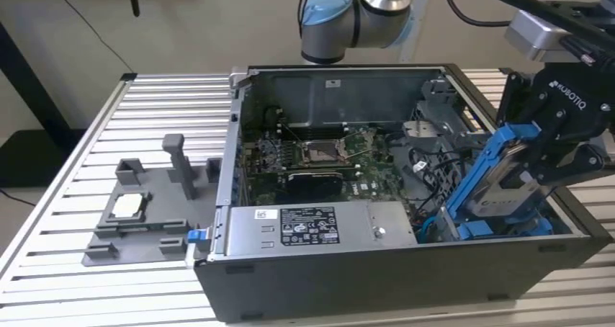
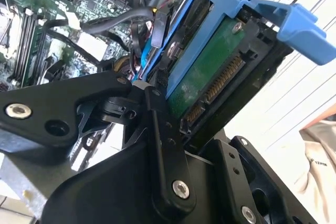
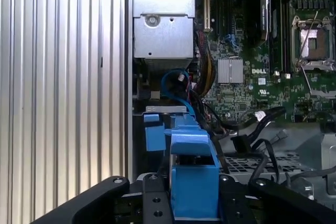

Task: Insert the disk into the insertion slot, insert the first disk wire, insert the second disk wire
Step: 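Insert the disk into the insertion slot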

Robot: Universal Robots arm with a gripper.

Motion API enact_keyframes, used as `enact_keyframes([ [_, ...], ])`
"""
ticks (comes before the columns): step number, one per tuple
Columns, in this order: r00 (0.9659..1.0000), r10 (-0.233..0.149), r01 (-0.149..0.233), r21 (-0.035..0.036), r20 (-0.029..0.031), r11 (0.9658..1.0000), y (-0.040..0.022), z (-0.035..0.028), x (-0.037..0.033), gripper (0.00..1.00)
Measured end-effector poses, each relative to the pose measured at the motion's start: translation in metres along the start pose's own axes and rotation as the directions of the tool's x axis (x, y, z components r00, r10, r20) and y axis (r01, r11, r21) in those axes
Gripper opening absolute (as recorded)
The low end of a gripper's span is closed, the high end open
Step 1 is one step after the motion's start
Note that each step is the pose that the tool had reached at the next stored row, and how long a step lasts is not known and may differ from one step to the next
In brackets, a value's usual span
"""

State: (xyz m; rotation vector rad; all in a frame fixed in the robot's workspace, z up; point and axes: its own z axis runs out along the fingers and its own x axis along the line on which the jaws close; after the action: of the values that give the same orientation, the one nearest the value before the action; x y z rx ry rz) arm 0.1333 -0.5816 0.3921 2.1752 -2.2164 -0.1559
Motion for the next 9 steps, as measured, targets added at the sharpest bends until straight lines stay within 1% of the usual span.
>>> enact_keyframes([
  [5, 1.0000, 0.000, 0.000, 0.0001, -0.0002, 1.0000, -0.0009, 0.0090, 0.0004, 0.33],
  [7, 1.0000, 0.000, 0.000, 0.0014, 0.0003, 1.0000, -0.0013, 0.0126, 0.0005, 0.33],
  [8, 1.0000, 0.000, 0.000, 0.0011, 0.0002, 1.0000, -0.0013, 0.0130, 0.0006, 0.34],
  [9, 1.0000, 0.000, 0.000, 0.0011, 0.0000, 1.0000, -0.0013, 0.0129, 0.0006, 0.40],
])
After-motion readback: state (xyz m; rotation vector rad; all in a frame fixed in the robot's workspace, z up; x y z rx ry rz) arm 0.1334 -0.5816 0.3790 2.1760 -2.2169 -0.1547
